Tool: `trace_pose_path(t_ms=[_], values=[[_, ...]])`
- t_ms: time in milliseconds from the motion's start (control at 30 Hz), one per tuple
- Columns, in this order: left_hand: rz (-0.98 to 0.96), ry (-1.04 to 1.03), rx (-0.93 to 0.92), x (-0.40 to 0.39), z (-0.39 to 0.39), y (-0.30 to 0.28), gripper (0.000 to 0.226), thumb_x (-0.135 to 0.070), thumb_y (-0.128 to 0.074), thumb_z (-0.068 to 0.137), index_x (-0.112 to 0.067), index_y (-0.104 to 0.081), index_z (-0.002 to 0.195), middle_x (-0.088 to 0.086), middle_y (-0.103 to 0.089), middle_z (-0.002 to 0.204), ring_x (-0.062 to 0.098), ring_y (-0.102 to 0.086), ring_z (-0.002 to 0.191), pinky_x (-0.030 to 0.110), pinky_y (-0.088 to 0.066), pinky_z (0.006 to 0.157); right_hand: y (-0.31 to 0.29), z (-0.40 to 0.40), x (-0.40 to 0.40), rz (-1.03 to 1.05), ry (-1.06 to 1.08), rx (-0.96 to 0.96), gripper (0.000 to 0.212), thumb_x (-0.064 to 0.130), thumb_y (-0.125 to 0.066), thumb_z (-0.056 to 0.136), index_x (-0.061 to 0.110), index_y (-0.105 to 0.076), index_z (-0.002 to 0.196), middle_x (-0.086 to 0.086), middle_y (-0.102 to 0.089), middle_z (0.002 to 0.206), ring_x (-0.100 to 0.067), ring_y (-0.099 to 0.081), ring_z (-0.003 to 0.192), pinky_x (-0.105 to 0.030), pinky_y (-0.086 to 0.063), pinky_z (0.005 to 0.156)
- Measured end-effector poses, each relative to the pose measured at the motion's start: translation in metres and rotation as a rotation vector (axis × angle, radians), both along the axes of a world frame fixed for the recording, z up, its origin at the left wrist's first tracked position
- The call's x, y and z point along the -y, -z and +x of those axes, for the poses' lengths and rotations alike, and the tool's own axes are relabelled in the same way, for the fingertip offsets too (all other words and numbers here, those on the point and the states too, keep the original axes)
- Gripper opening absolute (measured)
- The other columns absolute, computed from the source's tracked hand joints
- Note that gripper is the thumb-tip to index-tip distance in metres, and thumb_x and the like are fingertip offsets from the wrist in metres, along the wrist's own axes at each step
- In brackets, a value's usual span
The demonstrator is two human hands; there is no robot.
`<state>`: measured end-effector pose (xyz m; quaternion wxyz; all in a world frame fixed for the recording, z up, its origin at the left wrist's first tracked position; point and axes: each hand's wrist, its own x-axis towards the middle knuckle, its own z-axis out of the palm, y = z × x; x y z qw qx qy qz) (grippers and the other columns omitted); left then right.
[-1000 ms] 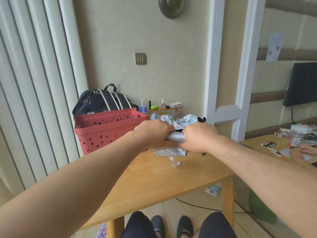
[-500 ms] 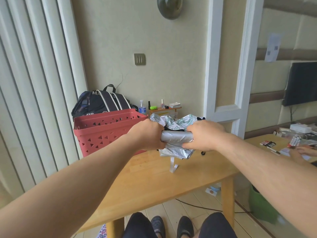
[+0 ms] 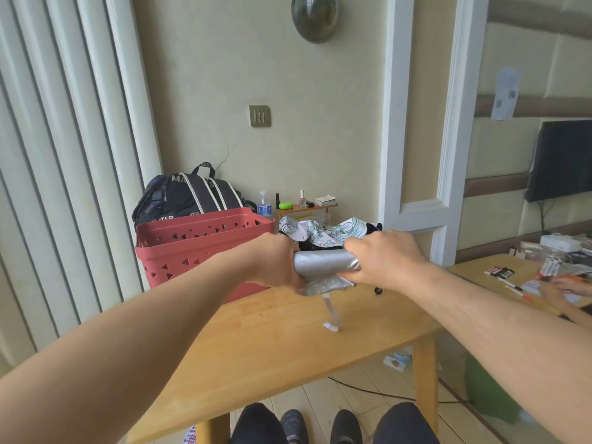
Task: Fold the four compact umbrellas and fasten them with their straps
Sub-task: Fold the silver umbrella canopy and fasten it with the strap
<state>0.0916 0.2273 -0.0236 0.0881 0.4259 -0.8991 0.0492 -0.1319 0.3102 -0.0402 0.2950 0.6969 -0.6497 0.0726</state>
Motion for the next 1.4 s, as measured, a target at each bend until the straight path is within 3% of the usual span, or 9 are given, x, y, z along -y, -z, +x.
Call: trace_pose_path(t_ms=[233, 333, 433, 567, 767, 933, 1067, 1167, 1400], values=[[-0.067, 0.033, 0.03, 0.002, 0.006, 0.004, 0.037, -0.061, -0.072, 0.072, -0.03, -0.064, 0.091, -0.009, -0.066, 0.079, 0.019, -0.065, 0.078, 0.035, -0.056, 0.067, -0.001, 0.008, -0.003, 0.128, 0.028, 0.052, 0.022, 0.043, -0.06, 0.089, 0.028, -0.058, 0.105, 0.002, -0.06, 0.106, -0.032, -0.063, 0.1, -0.036, -0.048, 0.069], [-0.215, 0.019, 0.062, -0.001, 0.0, 0.005, 0.049, -0.067, -0.065, 0.076, -0.04, -0.061, 0.117, -0.01, -0.065, 0.1, 0.022, -0.064, 0.097, 0.033, -0.048, 0.067, -0.004, 0.011, -0.003, 0.181, 0.043, 0.066, 0.024, 0.039, -0.057, 0.09, 0.026, -0.06, 0.11, 0.003, -0.044, 0.103, -0.033, -0.062, 0.102, -0.038, -0.05, 0.072], [-0.299, 0.144, 0.037, -0.009, -0.013, 0.007, 0.07, -0.083, -0.053, 0.077, -0.044, -0.052, 0.135, -0.008, -0.064, 0.116, 0.023, -0.062, 0.111, 0.039, -0.052, 0.086, -0.007, 0.019, -0.001, 0.202, 0.061, 0.072, 0.027, 0.038, -0.055, 0.09, 0.026, -0.061, 0.114, 0.003, -0.041, 0.103, -0.033, -0.061, 0.105, -0.038, -0.047, 0.071], [-0.348, 0.113, 0.145, -0.015, -0.02, 0.004, 0.06, -0.087, -0.05, 0.081, -0.037, -0.061, 0.112, -0.008, -0.065, 0.098, 0.023, -0.064, 0.098, 0.037, -0.047, 0.077, -0.008, 0.02, 0.002, 0.294, 0.058, 0.108, 0.024, 0.037, -0.058, 0.085, 0.027, -0.062, 0.107, 0.006, -0.043, 0.101, -0.03, -0.06, 0.103, -0.037, -0.049, 0.072], [-0.385, -0.005, 0.149, -0.012, -0.003, 0.003, 0.024, -0.05, -0.06, 0.085, -0.035, -0.058, 0.104, -0.008, -0.064, 0.091, 0.026, -0.067, 0.088, 0.034, -0.046, 0.066, -0.011, 0.007, 0.002, 0.391, 0.046, 0.2, 0.014, 0.032, -0.06, 0.076, 0.019, -0.055, 0.08, -0.002, -0.057, 0.085, -0.027, -0.063, 0.079, -0.04, -0.057, 0.066], [-0.299, -0.042, 0.095, -0.009, -0.005, 0.006, 0.026, -0.022, -0.057, 0.083, -0.033, -0.06, 0.106, -0.005, -0.063, 0.089, 0.029, -0.065, 0.083, 0.034, -0.046, 0.06, -0.011, 0.005, 0.002, 0.337, 0.05, 0.225, 0.022, 0.041, -0.064, 0.074, 0.023, -0.056, 0.085, 0.004, -0.057, 0.088, -0.024, -0.062, 0.082, -0.037, -0.058, 0.07], [-0.272, -0.056, 0.042, -0.009, -0.008, 0.008, 0.024, -0.009, -0.05, 0.082, -0.026, -0.056, 0.099, -0.001, -0.058, 0.085, 0.03, -0.06, 0.079, 0.036, -0.046, 0.061, -0.01, -0.001, -0.001, 0.322, -0.01, 0.285, 0.071, 0.081, -0.061, 0.07, 0.049, -0.043, 0.131, 0.018, -0.045, 0.123, -0.017, -0.056, 0.11, -0.042, -0.055, 0.085], [-0.255, -0.047, 0.012, -0.006, -0.009, 0.009, 0.021, -0.007, -0.05, 0.079, -0.026, -0.05, 0.089, 0.0, -0.059, 0.083, 0.03, -0.061, 0.078, 0.035, -0.045, 0.059, -0.012, 0.002, 0.0, 0.235, -0.041, 0.288, 0.07, 0.09, -0.043, 0.08, 0.057, -0.033, 0.141, 0.014, -0.044, 0.139, -0.018, -0.051, 0.126, -0.041, -0.051, 0.09], [-0.178, 0.006, -0.04, 0.006, -0.003, 0.009, 0.017, -0.007, -0.051, 0.072, -0.023, -0.053, 0.079, -0.002, -0.059, 0.078, 0.024, -0.058, 0.075, 0.039, -0.055, 0.063, 0.0, 0.008, 0.007, 0.084, 0.073, 0.137, 0.065, 0.096, -0.043, 0.075, 0.034, -0.042, 0.094, 0.007, -0.05, 0.084, -0.026, -0.061, 0.093, -0.033, -0.048, 0.065]])
